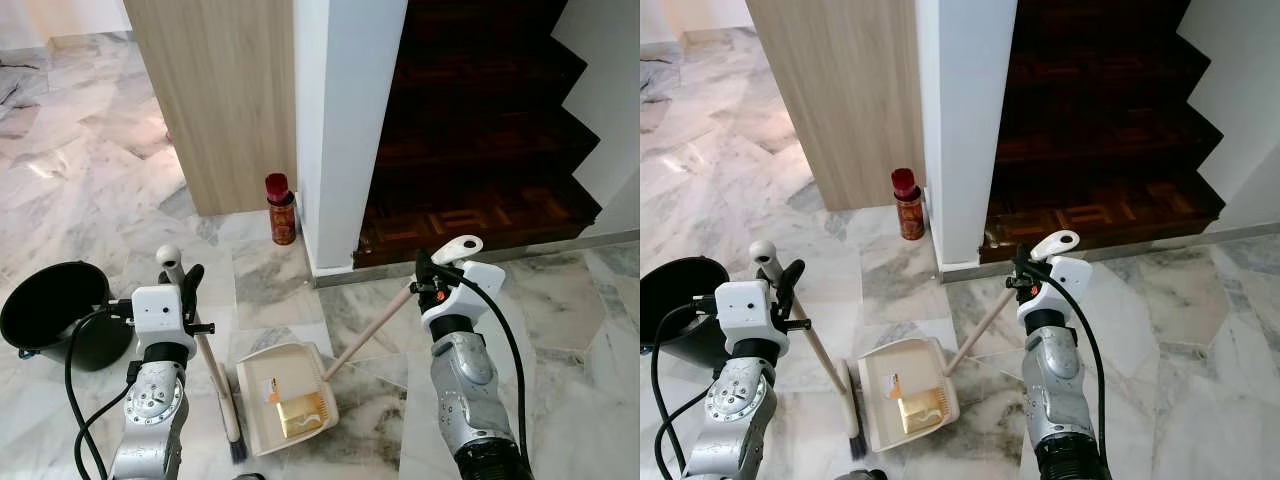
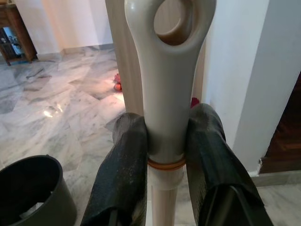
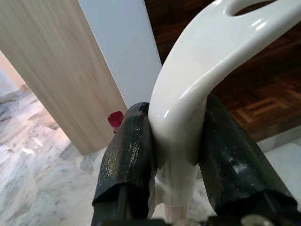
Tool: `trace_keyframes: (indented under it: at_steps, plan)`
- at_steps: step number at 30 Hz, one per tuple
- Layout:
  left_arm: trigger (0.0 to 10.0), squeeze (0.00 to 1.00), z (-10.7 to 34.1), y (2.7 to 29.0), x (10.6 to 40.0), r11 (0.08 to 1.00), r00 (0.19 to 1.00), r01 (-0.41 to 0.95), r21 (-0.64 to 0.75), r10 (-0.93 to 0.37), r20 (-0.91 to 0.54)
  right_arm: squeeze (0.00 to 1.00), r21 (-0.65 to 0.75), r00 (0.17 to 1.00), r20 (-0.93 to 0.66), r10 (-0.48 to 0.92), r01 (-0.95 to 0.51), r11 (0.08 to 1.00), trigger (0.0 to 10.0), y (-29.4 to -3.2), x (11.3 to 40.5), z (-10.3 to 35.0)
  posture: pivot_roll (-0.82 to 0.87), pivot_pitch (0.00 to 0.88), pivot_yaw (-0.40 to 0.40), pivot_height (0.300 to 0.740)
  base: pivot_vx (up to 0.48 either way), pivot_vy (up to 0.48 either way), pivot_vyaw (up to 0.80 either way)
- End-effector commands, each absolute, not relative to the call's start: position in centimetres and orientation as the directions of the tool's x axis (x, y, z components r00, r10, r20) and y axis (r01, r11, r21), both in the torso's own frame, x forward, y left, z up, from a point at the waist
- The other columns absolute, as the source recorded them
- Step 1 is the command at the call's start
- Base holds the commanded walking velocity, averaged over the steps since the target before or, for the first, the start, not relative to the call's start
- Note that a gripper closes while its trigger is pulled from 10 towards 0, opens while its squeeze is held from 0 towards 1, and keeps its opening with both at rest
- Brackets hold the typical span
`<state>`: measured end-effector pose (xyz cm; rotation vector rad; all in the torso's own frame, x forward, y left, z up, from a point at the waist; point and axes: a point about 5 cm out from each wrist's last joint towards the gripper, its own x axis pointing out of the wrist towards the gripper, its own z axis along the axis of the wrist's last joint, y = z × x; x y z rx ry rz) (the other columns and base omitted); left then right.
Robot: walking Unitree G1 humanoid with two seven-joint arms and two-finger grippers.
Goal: Sweep floor
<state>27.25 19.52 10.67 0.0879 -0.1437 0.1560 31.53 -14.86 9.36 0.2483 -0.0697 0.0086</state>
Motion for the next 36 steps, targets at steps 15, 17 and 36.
trace_keyframes:
  at_steps: [15, 17, 36]
  plan:
    - [10.0, 0.00, 11.23, 19.51, 27.29, 0.985, 0.975, -0.158, 0.070, 0.144, 0.171, 0.00, 0.269, 0.994, 0.109, -0.002, -0.028, 0.963, 10.0, -14.64, 31.76, 10.17, 0.10, 0.076, -0.028, 0.740, 0.000, 0.267, 0.29]
    - [10.0, 0.00, 11.22, 19.49, 27.30, 0.985, 0.975, -0.157, 0.070, 0.144, 0.171, 0.00, 0.267, 0.994, 0.108, 0.001, -0.030, 0.963, 10.0, -14.65, 31.77, 10.16, 0.10, 0.074, -0.028, 0.740, 0.000, 0.274, 0.00]
    - [10.0, 0.00, 11.14, 19.43, 27.25, 0.985, 0.975, -0.157, 0.067, 0.143, 0.170, 0.00, 0.262, 0.994, 0.107, 0.013, -0.040, 0.964, 10.0, -14.59, 31.79, 10.13, 0.10, 0.062, -0.029, 0.740, 0.000, 0.276, 0.00]
